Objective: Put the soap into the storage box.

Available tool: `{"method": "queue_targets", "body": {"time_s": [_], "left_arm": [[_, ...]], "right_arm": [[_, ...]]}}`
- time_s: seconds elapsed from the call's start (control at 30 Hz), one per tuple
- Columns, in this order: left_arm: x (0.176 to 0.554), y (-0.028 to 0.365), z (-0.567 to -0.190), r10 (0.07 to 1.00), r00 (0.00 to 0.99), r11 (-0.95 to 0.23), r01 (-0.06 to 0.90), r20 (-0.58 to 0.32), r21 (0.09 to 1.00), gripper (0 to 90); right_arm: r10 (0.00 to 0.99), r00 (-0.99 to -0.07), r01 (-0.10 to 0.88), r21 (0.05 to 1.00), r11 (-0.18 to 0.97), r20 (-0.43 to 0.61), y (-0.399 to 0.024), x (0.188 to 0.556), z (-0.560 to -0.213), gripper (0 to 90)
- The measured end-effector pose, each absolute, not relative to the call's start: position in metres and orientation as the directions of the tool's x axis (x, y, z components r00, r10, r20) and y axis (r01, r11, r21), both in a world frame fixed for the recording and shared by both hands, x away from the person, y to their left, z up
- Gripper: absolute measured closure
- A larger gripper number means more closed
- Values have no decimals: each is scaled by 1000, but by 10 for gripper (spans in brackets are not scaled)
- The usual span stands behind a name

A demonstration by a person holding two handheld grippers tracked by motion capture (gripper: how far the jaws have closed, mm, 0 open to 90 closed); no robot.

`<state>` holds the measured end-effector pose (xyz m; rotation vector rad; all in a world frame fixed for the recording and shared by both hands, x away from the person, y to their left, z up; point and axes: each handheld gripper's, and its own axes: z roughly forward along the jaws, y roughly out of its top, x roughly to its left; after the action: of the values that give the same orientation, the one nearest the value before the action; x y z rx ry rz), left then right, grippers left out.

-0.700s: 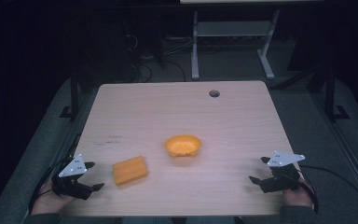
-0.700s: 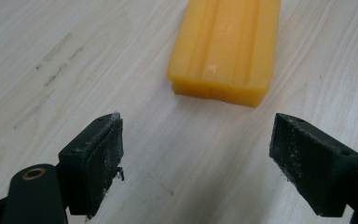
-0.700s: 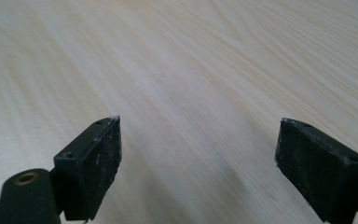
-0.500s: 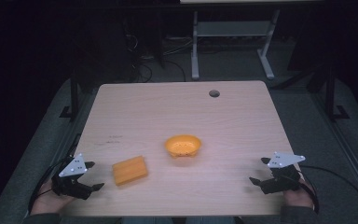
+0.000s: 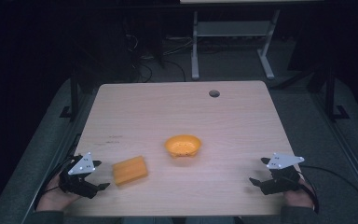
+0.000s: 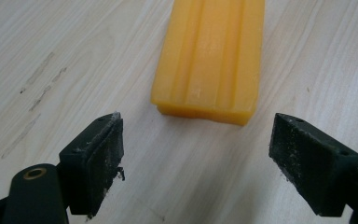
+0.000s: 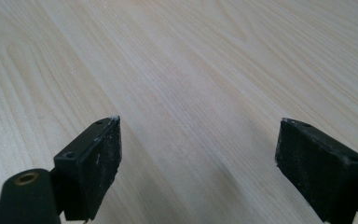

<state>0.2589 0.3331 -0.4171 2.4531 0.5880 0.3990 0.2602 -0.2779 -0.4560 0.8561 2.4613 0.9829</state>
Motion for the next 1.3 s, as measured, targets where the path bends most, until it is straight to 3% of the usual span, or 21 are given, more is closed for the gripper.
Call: {"method": "queue_targets", "body": {"time_s": [1.3], "left_arm": [[261,327,-420,466,873,-747,303,142,592,172]], "right_arm": [[652,-750,390,722,571,-110,-279,260,-453,140]]}}
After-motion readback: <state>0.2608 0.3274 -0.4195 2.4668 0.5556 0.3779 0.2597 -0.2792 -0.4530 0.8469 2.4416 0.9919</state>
